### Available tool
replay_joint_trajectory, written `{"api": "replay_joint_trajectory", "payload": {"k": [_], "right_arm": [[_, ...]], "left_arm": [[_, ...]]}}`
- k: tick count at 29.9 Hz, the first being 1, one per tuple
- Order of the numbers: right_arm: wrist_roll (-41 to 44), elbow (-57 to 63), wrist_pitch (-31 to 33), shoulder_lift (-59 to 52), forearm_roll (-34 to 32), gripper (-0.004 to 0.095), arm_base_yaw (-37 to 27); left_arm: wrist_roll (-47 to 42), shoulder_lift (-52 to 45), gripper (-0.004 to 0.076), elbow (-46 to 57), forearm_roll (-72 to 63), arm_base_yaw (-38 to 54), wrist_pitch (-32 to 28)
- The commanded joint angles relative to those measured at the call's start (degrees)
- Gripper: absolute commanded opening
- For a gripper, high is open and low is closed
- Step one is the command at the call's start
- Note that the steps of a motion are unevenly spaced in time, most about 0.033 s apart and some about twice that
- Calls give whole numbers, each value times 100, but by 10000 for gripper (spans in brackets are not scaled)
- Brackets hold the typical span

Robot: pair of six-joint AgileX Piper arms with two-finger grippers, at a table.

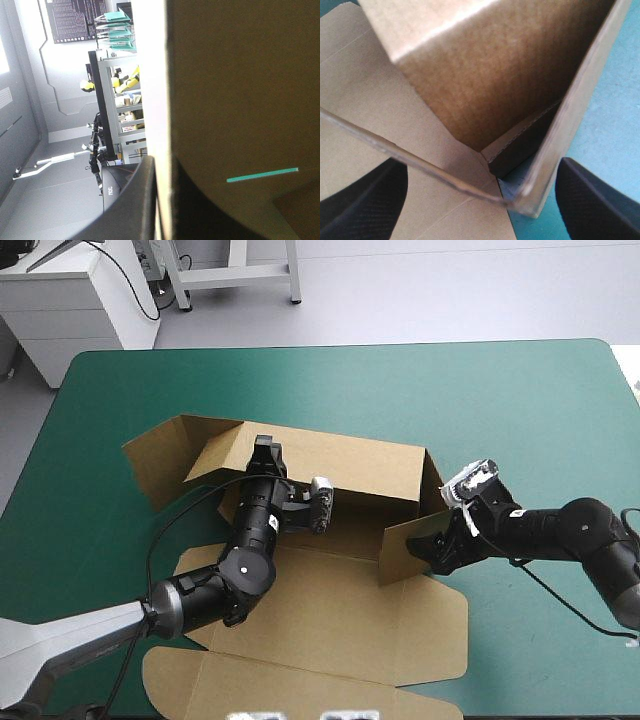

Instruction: Fold the box

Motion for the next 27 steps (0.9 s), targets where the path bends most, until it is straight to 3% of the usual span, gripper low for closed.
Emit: {"api": "replay_joint_trajectory", "payload": {"k": [1,6,10,16,20,27], "right_arm": [[181,-109,-136,-140,239,763,3],[83,230,-548,-178,710,732,140],[97,487,-1461,-288,963,647,702],[737,654,-3196,-179,927,647,1773],[1066,655,-4070,-24,899,647,2146],[1201,655,-4506,467,944,647,2170]], "left_arm": [[-16,-91,-8,-72,-207,-43,-374],[-16,-91,-8,-72,-207,-43,-378],[-16,-91,-8,-72,-207,-43,-378],[-16,-91,-8,-72,-207,-43,-346],[-16,-91,-8,-72,-207,-43,-357],[-16,-91,-8,-72,-183,-43,-369]]}}
